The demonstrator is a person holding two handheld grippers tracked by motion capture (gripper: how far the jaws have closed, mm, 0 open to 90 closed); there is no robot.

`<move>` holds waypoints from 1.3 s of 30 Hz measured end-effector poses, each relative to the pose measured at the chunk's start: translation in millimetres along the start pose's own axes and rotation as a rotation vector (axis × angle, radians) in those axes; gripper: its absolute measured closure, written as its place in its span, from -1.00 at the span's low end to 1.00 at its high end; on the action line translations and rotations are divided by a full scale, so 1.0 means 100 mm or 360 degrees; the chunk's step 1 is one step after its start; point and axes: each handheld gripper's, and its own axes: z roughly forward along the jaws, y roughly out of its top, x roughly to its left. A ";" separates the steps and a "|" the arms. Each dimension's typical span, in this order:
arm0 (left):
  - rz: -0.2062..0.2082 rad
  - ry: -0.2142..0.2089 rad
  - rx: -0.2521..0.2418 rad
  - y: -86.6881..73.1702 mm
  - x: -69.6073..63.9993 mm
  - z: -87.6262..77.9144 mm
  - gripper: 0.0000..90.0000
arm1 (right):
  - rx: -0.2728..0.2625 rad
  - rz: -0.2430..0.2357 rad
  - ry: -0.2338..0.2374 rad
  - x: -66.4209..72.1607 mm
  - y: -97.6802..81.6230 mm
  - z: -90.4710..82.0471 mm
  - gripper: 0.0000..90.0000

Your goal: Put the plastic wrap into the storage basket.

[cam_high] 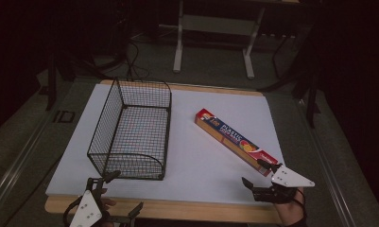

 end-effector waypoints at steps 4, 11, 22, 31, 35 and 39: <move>0.0009 -0.0023 -0.0001 0.00 -0.01 0.00 -1.00 | 0.0031 0.0033 0.0018 0.00 0.00 0.00 -0.70; 0.0015 -0.0016 0.0003 0.00 -0.03 0.01 -1.00 | -0.0080 -0.0055 0.0018 0.03 0.07 -0.05 -0.73; 0.0021 -0.0008 -0.0002 0.01 -0.03 -0.01 -1.00 | -0.0044 -0.0079 0.0136 0.14 0.22 0.05 -0.72; 0.0004 -0.0022 -0.0011 0.01 -0.02 -0.02 -1.00 | -0.0011 -0.0064 0.0135 0.05 0.35 0.09 -0.78; 0.0005 -0.0028 -0.0003 0.01 -0.02 -0.02 -1.00 | 0.0002 -0.0064 0.0080 -0.01 0.40 0.15 -0.78; 0.0011 -0.0030 -0.0012 0.01 -0.02 -0.02 -1.00 | 0.0031 -0.0062 0.0057 -0.10 0.45 0.21 -0.78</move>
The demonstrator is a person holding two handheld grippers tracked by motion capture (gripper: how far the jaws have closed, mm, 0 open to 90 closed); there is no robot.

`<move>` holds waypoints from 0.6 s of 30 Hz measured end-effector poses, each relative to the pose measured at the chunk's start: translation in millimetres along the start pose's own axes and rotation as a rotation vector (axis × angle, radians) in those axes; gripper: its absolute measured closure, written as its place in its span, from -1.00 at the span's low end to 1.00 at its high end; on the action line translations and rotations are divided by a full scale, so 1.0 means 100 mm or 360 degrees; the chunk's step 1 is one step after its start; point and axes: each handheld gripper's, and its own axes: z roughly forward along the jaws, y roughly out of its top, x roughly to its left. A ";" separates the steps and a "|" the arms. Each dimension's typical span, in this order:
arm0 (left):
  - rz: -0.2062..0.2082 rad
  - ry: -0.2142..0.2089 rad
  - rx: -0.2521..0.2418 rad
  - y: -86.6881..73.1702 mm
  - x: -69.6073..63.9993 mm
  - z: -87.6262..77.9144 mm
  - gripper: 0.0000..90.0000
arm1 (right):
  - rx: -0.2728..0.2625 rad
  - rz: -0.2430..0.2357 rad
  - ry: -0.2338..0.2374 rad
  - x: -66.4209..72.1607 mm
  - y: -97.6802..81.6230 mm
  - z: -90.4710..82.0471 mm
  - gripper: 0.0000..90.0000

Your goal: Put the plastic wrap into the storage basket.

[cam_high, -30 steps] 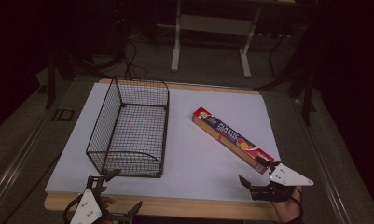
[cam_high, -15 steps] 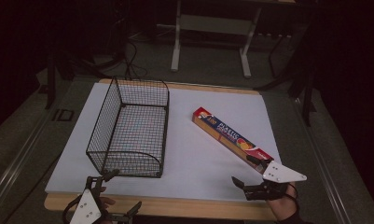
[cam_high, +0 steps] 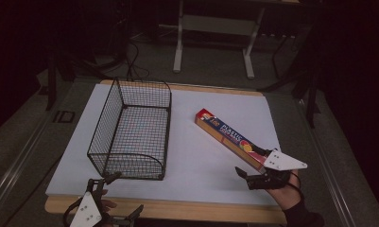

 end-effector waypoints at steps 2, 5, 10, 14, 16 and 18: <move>-0.0002 0.0001 0.0000 0.00 0.00 0.00 -1.00 | 0.0011 0.0017 0.0006 -0.06 0.03 0.03 -0.78; -0.0004 0.0001 0.0000 0.00 0.00 0.00 -1.00 | 0.0039 -0.0003 -0.0013 -0.15 0.07 0.08 -0.78; 0.0002 0.0000 0.0005 0.00 0.00 0.00 -1.00 | 0.0082 -0.0006 -0.0028 -0.29 0.10 0.16 -0.78; 0.0009 -0.0005 0.0009 0.00 -0.01 0.00 -1.00 | 0.0139 -0.0002 -0.0018 -0.38 0.11 0.24 -0.78; 0.0012 -0.0002 0.0007 0.00 -0.01 0.00 -1.00 | 0.0179 0.0014 -0.0015 -0.42 0.10 0.28 -0.78; 0.0008 -0.0006 0.0005 0.00 -0.01 0.00 -1.00 | 0.0203 0.0025 -0.0012 -0.46 0.09 0.32 -0.78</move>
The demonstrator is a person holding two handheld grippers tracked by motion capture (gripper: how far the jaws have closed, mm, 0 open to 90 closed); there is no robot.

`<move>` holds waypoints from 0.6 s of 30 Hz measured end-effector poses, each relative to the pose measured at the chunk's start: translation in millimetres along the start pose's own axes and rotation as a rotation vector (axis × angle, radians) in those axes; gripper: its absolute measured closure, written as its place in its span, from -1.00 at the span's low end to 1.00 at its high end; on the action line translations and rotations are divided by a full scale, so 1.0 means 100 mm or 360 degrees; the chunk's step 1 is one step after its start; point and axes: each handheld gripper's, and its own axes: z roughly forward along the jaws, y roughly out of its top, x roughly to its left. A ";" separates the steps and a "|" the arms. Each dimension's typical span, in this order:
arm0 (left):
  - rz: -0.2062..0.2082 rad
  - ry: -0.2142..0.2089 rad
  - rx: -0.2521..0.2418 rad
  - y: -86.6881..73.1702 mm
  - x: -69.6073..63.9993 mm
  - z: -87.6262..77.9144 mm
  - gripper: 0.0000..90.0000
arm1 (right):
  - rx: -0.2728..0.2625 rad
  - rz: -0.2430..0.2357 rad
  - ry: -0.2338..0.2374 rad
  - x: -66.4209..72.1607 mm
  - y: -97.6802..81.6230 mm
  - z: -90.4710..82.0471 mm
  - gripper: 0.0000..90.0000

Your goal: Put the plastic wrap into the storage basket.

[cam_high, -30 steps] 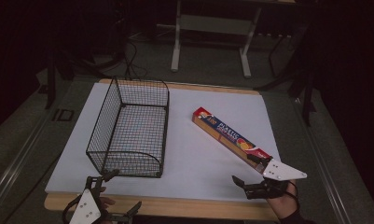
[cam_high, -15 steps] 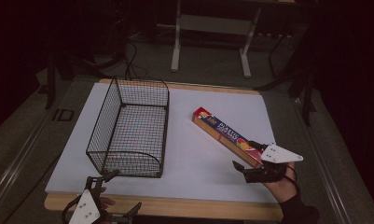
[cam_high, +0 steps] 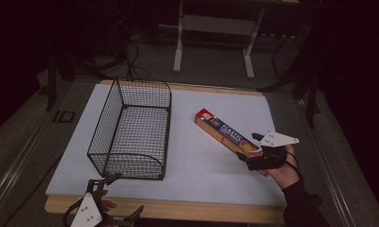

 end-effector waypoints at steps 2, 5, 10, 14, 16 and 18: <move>-0.0001 -0.0001 0.0005 0.00 0.00 0.00 -1.00 | 0.0016 0.0015 0.0002 -0.04 0.00 0.03 -0.78; 0.0013 -0.0002 0.0014 0.00 -0.01 0.01 -1.00 | 0.0047 0.0022 -0.0001 -0.08 0.00 0.08 -0.78; 0.0028 0.0017 0.0019 0.00 -0.01 0.01 -1.00 | 0.0090 0.0047 0.0008 -0.12 -0.01 0.16 -0.78; 0.0023 0.0010 0.0022 0.00 -0.01 0.01 -1.00 | 0.0124 0.0069 0.0019 -0.15 -0.02 0.22 -0.78; 0.0030 0.0012 0.0026 0.00 -0.01 0.01 -1.00 | 0.0145 0.0095 0.0043 -0.18 -0.02 0.25 -0.78; 0.0044 0.0024 0.0023 0.00 -0.02 0.00 -1.00 | 0.0176 0.0114 0.0060 -0.21 -0.03 0.29 -0.78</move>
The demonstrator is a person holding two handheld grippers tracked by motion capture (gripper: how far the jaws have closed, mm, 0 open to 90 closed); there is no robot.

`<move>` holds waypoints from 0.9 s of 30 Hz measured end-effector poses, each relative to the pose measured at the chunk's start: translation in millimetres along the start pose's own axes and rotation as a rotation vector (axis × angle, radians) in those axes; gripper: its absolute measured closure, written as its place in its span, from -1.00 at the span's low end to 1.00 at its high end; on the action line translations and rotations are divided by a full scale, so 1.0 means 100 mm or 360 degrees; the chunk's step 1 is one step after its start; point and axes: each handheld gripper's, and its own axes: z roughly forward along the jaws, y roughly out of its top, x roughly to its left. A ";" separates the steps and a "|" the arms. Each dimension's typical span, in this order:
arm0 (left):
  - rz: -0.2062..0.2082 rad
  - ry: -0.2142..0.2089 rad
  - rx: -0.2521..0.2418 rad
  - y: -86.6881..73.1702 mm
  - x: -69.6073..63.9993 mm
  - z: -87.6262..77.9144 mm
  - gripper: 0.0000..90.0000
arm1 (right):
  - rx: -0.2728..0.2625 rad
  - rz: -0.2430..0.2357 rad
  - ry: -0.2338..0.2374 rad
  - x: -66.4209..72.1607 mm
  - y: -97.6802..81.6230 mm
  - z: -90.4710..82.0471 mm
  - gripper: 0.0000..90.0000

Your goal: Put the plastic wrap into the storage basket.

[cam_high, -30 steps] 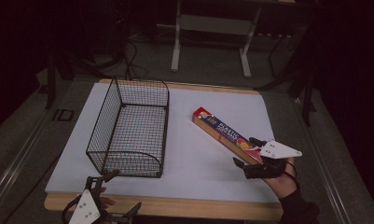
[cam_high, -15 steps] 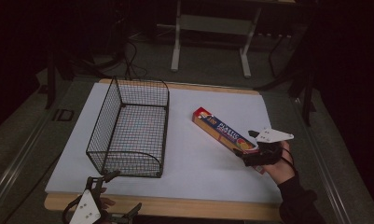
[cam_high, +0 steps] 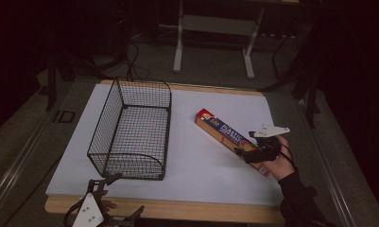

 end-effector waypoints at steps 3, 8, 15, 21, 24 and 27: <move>-0.0006 0.0008 -0.0006 0.00 0.01 -0.01 -1.00 | 0.0068 0.0010 0.0023 -0.03 0.01 0.06 -0.78; -0.0001 -0.0004 0.0005 0.00 0.00 0.00 -1.00 | 0.0160 0.0022 0.0052 -0.09 0.03 0.17 -0.78; -0.0012 -0.0016 0.0012 -0.01 0.00 0.01 -1.00 | 0.0263 0.0034 0.0054 -0.17 0.08 0.32 -0.78; -0.0020 -0.0029 0.0021 -0.01 0.00 0.02 -1.00 | 0.0349 0.0041 0.0046 -0.26 0.08 0.45 -0.77; -0.0022 -0.0031 0.0022 -0.01 0.00 0.02 -1.00 | 0.0402 0.0047 0.0060 -0.31 0.10 0.51 -0.72; -0.0020 -0.0033 0.0026 -0.02 0.00 0.02 -1.00 | 0.0467 0.0044 0.0073 -0.34 0.13 0.57 -0.70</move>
